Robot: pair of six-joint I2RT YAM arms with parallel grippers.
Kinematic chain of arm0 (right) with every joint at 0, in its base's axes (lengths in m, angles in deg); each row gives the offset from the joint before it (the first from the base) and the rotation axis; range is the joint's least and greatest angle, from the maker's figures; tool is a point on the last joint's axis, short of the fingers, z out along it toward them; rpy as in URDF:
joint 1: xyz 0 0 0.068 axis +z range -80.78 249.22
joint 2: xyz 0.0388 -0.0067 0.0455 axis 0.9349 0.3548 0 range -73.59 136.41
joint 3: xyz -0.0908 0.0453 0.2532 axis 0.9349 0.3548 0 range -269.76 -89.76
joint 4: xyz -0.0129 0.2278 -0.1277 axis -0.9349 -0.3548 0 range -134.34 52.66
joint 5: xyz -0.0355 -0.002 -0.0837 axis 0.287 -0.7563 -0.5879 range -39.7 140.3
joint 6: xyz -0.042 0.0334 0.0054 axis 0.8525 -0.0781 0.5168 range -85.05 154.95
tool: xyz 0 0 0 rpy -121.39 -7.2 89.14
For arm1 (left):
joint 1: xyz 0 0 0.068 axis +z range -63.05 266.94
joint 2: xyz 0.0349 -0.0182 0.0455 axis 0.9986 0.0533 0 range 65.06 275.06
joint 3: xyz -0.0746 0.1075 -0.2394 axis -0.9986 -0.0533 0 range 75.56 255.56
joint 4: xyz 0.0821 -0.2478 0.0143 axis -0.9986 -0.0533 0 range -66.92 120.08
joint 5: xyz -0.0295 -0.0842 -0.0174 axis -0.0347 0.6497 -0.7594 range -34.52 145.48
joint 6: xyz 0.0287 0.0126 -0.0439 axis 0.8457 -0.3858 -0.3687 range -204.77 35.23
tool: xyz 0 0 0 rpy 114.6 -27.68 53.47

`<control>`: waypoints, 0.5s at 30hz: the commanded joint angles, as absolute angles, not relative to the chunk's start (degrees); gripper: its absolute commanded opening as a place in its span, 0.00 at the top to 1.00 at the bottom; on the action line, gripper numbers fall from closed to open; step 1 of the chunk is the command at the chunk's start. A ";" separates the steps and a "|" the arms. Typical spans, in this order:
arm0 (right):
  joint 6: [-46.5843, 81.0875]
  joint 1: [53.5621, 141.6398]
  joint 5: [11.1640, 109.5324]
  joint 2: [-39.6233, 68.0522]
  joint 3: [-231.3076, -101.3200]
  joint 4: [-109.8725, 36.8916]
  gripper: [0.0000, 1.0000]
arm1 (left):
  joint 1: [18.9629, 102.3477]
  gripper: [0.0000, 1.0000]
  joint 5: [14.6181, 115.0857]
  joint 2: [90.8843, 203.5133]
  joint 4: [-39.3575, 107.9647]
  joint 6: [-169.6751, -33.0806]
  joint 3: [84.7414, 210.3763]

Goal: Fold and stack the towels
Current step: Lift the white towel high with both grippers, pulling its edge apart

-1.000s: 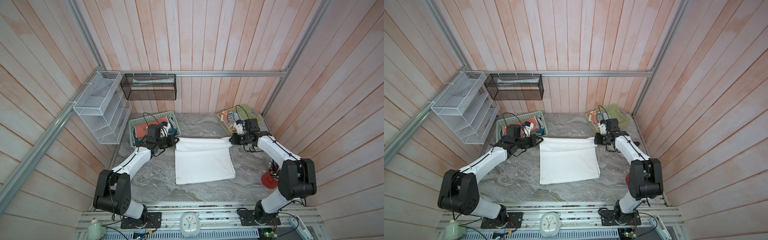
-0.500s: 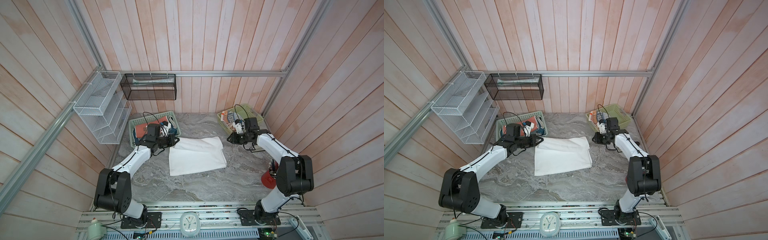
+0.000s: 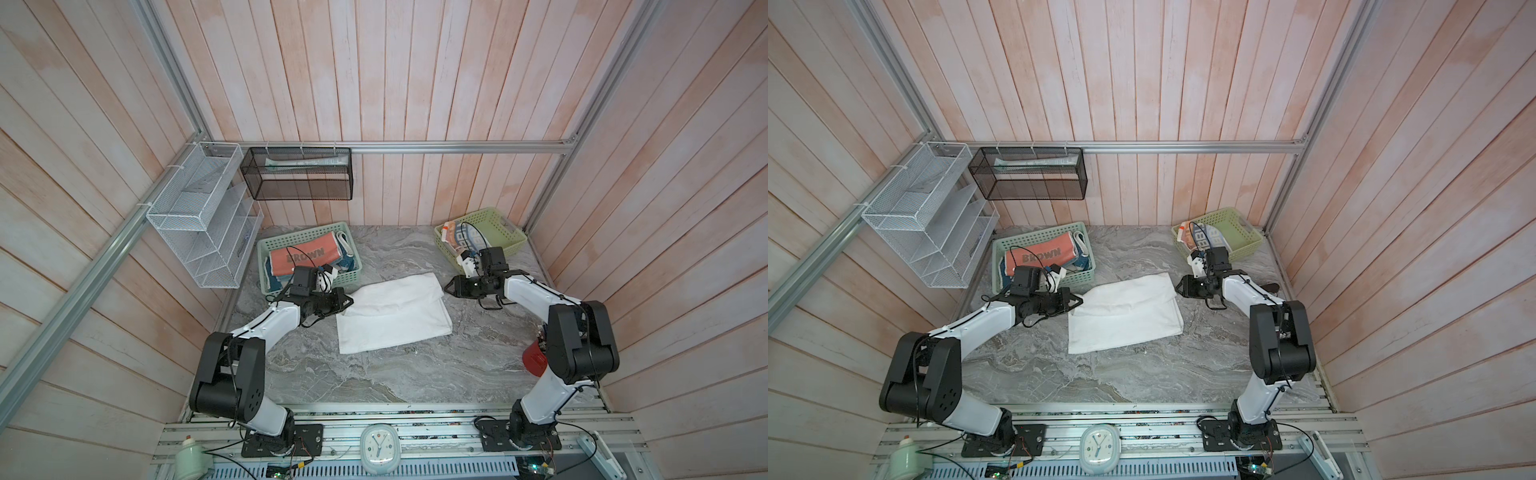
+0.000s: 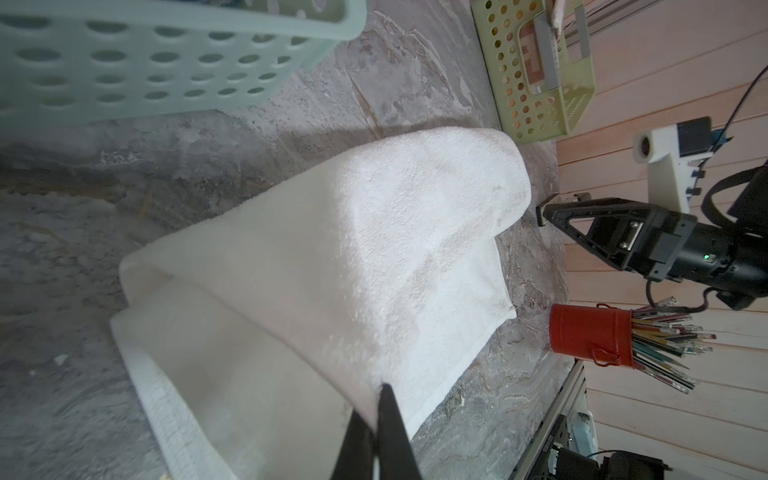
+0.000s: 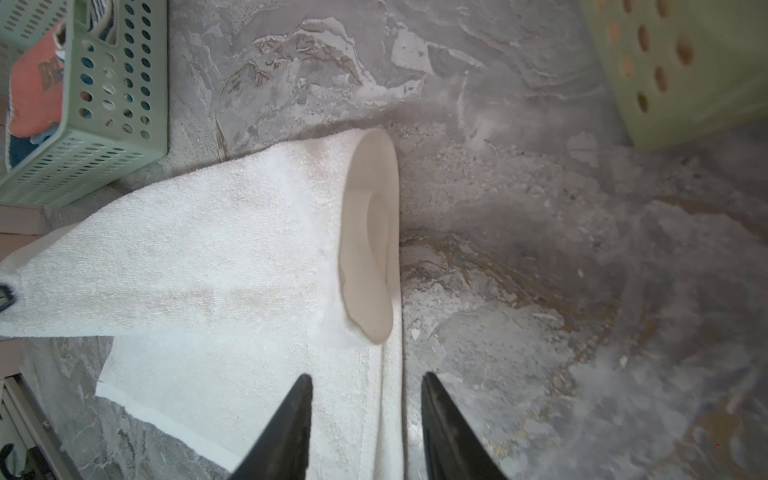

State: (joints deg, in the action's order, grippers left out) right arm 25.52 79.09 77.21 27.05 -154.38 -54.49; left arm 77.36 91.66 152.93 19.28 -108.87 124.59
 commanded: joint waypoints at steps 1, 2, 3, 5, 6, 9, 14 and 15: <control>27.46 80.38 78.84 31.38 -158.06 -51.49 0.54 | 78.37 1.00 92.92 150.87 19.63 -107.63 123.66; 27.60 80.60 79.51 32.67 -159.11 -51.64 0.54 | 78.65 1.00 93.09 150.77 19.62 -107.75 123.68; 27.78 80.89 80.40 33.72 -159.90 -51.87 0.54 | 78.88 1.00 93.25 150.65 19.62 -107.80 123.55; 28.09 81.64 81.13 35.09 -161.39 -52.56 0.60 | 79.37 1.00 93.96 150.59 19.46 -107.88 123.75; 28.18 81.93 81.21 35.37 -161.80 -52.91 0.67 | 79.68 1.00 94.21 150.61 19.21 -107.84 123.89; 27.55 81.95 81.06 34.52 -162.19 -53.54 0.89 | 80.59 1.00 94.94 150.52 18.23 -107.46 124.65; 27.12 81.06 80.48 31.45 -162.58 -54.87 1.00 | 82.35 1.00 95.94 150.18 15.68 -106.16 127.08; 26.92 80.77 80.97 31.00 -163.07 -55.43 1.00 | 82.76 1.00 96.21 150.13 15.09 -105.84 127.75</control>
